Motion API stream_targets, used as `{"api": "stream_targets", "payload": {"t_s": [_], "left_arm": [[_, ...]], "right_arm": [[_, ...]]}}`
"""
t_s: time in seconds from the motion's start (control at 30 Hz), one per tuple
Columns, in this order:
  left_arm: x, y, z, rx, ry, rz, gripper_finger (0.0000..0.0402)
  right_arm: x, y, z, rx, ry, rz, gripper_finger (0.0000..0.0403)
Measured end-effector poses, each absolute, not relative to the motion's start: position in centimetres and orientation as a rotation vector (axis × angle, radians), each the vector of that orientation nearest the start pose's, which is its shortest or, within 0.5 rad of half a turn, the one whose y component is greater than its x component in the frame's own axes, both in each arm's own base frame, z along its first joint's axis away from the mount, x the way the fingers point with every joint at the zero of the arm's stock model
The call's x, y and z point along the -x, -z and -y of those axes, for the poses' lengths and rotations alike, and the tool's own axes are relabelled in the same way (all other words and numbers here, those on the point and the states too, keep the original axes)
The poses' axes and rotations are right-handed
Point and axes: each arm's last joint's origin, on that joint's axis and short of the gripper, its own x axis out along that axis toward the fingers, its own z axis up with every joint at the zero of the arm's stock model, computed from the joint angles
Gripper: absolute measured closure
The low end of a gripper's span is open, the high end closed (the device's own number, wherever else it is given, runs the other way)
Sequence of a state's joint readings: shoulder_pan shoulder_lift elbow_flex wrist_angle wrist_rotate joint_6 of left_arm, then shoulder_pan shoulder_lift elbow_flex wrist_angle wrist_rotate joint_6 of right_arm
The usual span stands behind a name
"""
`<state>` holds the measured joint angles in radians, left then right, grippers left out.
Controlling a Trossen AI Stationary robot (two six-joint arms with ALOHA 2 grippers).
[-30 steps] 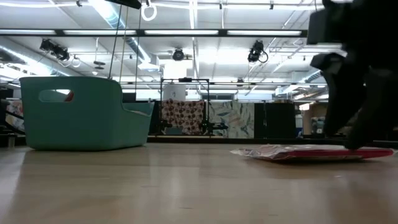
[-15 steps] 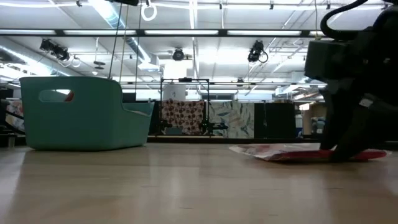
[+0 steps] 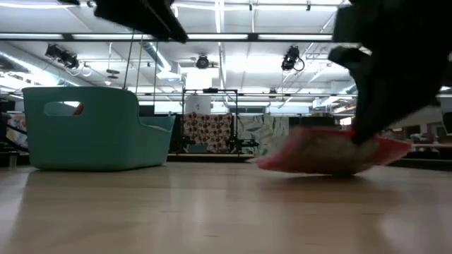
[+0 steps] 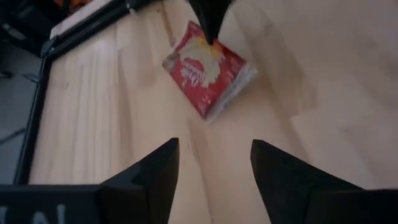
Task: Sort popcorn bags into baskets
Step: Put the red popcorn bag into the green bin
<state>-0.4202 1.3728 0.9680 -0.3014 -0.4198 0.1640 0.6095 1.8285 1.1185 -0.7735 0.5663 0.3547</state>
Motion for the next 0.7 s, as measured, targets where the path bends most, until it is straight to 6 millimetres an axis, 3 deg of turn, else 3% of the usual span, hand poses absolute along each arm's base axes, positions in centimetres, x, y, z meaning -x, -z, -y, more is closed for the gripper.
{"api": "stream_targets", "payload": {"t_s": [0.33, 0.7], "left_arm": [[-30.9, -21.5, 12.0, -0.541, 0.017, -0.622, 0.0115], [-33.4, -19.2, 11.5, -0.494, -0.041, -0.573, 0.0107]], "right_arm": [[-28.3, -20.7, -14.0, 0.253, 0.181, -1.044, 0.0397], [-28.9, -24.2, -13.0, 0.117, 0.073, -0.880, 0.0398]]}}
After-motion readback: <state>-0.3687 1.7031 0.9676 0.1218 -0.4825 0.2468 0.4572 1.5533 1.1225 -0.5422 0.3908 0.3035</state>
